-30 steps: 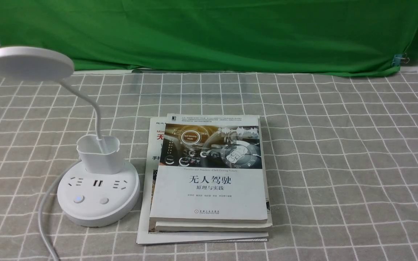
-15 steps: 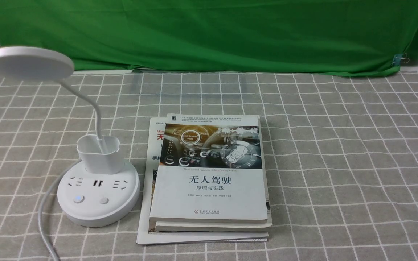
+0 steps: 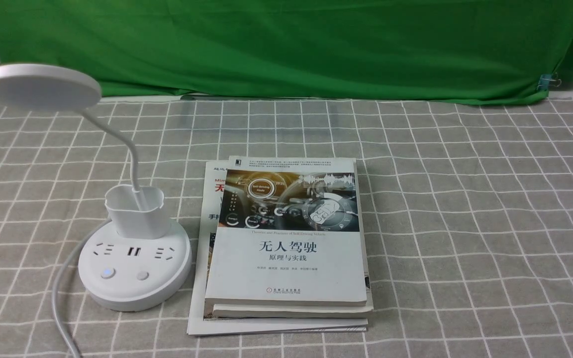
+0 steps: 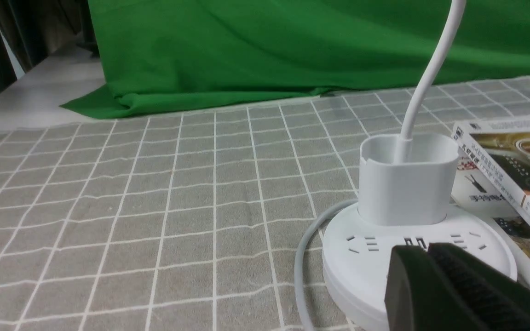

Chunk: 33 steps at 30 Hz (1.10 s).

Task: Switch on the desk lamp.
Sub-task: Use the left arm to press the button switch on the lamp holder

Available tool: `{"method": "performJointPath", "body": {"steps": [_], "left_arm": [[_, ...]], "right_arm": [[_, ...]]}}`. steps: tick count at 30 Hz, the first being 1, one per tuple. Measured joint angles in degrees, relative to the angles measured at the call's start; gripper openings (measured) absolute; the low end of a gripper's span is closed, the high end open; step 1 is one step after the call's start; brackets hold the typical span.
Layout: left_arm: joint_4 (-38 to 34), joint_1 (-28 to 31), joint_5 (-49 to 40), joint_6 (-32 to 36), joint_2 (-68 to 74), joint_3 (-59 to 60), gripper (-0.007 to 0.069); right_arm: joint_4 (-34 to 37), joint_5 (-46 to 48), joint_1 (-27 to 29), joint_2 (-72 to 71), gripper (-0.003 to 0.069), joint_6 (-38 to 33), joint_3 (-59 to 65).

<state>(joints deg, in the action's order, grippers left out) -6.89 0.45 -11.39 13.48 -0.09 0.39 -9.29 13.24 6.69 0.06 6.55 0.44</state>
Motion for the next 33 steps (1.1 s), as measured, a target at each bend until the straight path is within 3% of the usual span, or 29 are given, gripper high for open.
{"method": "performJointPath", "body": {"steps": [12, 19, 27, 31, 33], "left_arm": [[1.23, 0.00, 7.14, -1.58, 0.00, 0.00, 0.0019], [9.99, 0.00, 9.66, 3.81, 0.00, 0.00, 0.0019], [11.39, 0.00, 11.39, 4.46, 0.00, 0.00, 0.0019], [3.22, 0.00, 12.92, -1.68, 0.00, 0.00, 0.0019], [-6.14, 0.00, 14.10, -9.36, 0.00, 0.00, 0.0019]], "right_arm": [[0.00, 0.00, 0.00, 0.00, 0.0244, 0.00, 0.00], [0.00, 0.00, 0.00, 0.00, 0.0244, 0.00, 0.00], [0.00, 0.00, 0.00, 0.00, 0.0244, 0.00, 0.00], [0.00, 0.00, 0.00, 0.00, 0.0244, 0.00, 0.00], [0.00, 0.00, 0.00, 0.00, 0.0244, 0.00, 0.00]]}}
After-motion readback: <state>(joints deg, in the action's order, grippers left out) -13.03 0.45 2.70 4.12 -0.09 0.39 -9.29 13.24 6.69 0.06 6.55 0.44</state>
